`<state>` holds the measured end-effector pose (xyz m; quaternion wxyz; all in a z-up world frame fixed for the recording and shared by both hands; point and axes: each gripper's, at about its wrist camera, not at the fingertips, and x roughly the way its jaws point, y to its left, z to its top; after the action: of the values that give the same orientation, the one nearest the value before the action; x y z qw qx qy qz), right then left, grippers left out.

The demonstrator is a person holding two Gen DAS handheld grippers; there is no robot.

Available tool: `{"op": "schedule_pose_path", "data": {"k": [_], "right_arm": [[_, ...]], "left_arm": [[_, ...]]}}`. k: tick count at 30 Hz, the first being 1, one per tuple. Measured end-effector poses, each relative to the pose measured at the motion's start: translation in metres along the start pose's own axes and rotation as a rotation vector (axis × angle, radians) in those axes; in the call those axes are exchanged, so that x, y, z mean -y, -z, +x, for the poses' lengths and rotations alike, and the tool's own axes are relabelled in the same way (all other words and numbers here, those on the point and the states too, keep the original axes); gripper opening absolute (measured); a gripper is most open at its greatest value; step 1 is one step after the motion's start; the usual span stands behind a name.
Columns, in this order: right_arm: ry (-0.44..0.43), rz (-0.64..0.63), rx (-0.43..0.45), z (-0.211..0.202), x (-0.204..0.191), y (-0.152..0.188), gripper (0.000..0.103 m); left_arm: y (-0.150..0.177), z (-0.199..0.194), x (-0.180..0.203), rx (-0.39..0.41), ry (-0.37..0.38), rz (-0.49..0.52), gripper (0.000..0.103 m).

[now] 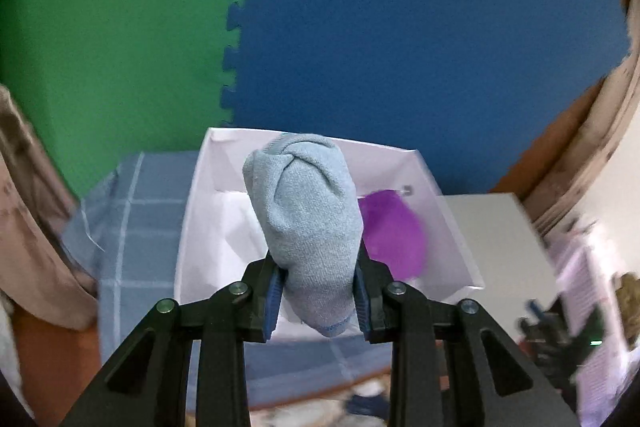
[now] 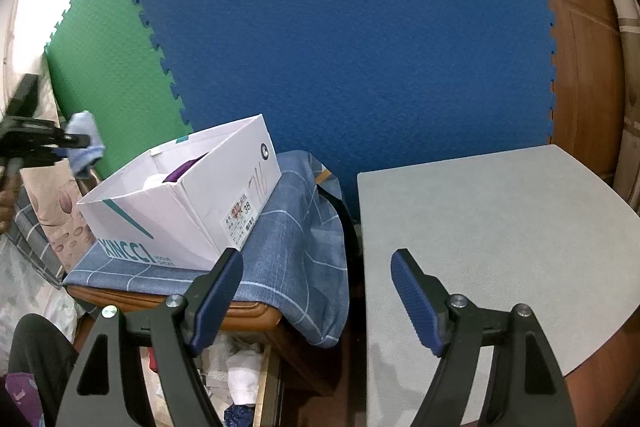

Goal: Take underwear out of drawer
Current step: 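Lift the grey sock with the left gripper and release it into the shoebox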

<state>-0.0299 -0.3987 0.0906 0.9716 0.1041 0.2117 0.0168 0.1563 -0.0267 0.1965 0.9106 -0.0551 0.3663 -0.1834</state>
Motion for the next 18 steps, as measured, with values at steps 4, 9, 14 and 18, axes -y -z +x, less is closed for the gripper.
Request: {"op": "schedule_pose_path", "data": {"k": [4, 9, 14, 18], "right_arm": [[0.0, -0.001, -0.005, 0.001, 0.0, -0.001, 0.079], [0.0, -0.003, -0.016, 0.003, 0.0, -0.001, 0.079], [0.001, -0.007, -0.025, 0.006, -0.002, -0.001, 0.079], [0.001, -0.012, -0.034, 0.008, -0.003, 0.0, 0.079]], "left_arm": [[-0.006, 0.032, -0.015, -0.058, -0.053, 0.041, 0.027], [-0.001, 0.059, -0.023, -0.109, -0.102, 0.086, 0.028], [0.006, 0.073, -0.026, -0.147, -0.137, 0.112, 0.028], [0.009, 0.082, -0.033, -0.171, -0.149, 0.103, 0.028]]}}
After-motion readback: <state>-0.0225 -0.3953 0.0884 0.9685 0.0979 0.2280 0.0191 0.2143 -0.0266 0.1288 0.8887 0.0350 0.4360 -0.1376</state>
